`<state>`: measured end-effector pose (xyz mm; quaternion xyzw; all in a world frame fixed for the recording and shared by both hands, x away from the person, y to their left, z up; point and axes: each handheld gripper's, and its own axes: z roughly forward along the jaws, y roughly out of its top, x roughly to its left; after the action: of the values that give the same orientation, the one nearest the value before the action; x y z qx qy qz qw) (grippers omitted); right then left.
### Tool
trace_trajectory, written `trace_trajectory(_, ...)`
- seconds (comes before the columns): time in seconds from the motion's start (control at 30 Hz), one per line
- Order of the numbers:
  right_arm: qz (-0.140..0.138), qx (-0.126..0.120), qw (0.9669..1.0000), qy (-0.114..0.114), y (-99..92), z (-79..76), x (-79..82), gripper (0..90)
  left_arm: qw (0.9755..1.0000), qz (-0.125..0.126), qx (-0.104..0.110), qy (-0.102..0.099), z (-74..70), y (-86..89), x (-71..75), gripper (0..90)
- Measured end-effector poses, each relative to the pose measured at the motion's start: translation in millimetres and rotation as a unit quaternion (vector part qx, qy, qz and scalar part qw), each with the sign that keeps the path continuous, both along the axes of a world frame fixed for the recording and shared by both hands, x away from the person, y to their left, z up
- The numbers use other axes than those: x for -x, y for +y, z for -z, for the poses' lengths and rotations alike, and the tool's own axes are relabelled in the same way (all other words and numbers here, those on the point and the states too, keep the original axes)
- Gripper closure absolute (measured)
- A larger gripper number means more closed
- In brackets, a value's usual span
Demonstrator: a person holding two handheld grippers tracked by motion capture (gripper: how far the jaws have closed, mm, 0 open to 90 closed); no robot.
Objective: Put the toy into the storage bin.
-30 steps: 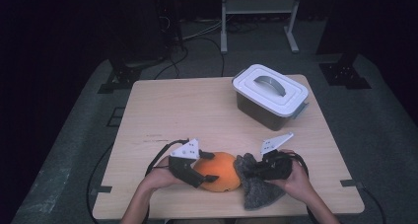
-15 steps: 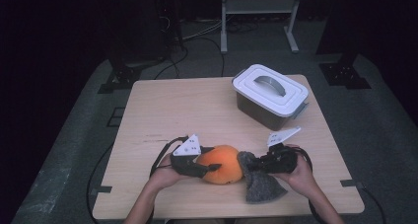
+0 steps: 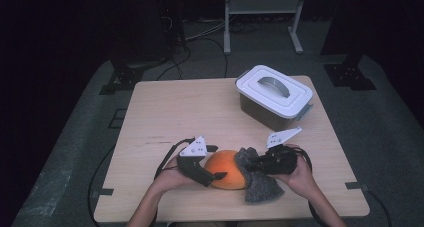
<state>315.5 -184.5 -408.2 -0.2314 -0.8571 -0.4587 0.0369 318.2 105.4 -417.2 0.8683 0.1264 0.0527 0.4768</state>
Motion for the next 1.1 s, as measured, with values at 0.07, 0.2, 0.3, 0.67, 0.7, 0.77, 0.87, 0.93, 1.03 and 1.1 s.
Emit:
trace_trajectory(0.07, -0.004, 0.002, 1.0, 0.004, 0.4, 2.3, 0.4, 77.6, 0.9999, 0.006, -0.003, 0.016, 5.2, 1.8, -0.8, 13.5)
trace_trajectory(0.2, -0.005, 0.007, 0.9999, 0.014, -6.4, 10.1, -1.4, 77.6, 0.9996, 0.005, 0.004, 0.028, 9.7, 5.8, -1.7, 15.6)
trace_trajectory(0.3, 0.008, 0.017, 0.9994, 0.029, -16.5, 20.0, -3.2, 77.6, 0.9995, -0.001, 0.004, 0.03, 11.1, 5.5, -1.5, 12.4)
trace_trajectory(0.67, 0.021, 0.012, 0.9995, 0.022, -22.4, 12.1, -6.0, 77.5, 0.9997, 0.004, -0.025, -0.005, 9.4, 0.5, 7.2, 35.6)
trace_trajectory(0.7, 0.023, 0.006, 0.9996, 0.018, -22.6, 9.3, -5.8, 77.5, 0.9995, 0.002, -0.024, -0.02, 7.5, -2.1, 8.5, 37.7)
trace_trajectory(0.77, 0.023, -0.009, 0.9996, 0.013, -23.0, 3.9, -4.9, 77.6, 0.9991, 0.0, -0.02, -0.038, 3.7, -6.1, 10.8, 40.8)
trace_trajectory(0.87, 0.025, -0.022, 0.9995, -0.002, -21.1, -4.7, -2.8, 77.6, 0.9962, -0.009, -0.013, -0.086, 0.4, -14.6, 17.1, 41.5)
trace_trajectory(0.93, 0.028, -0.024, 0.9992, -0.012, -18.5, -8.4, -1.2, 77.6, 0.9934, -0.015, -0.024, -0.111, 2.0, -19.6, 19.1, 41.2)
trace_trajectory(1.03, 0.027, -0.033, 0.999, -0.015, -15.5, -8.6, -0.4, 77.6, 0.9947, -0.017, -0.017, -0.1, 5.0, -20.4, 16.9, 37.8)
trace_trajectory(1.1, 0.025, -0.027, 0.9992, -0.012, -13.8, -5.1, -0.8, 77.7, 0.9964, -0.016, -0.015, -0.082, 6.1, -19.5, 15.1, 28.8)
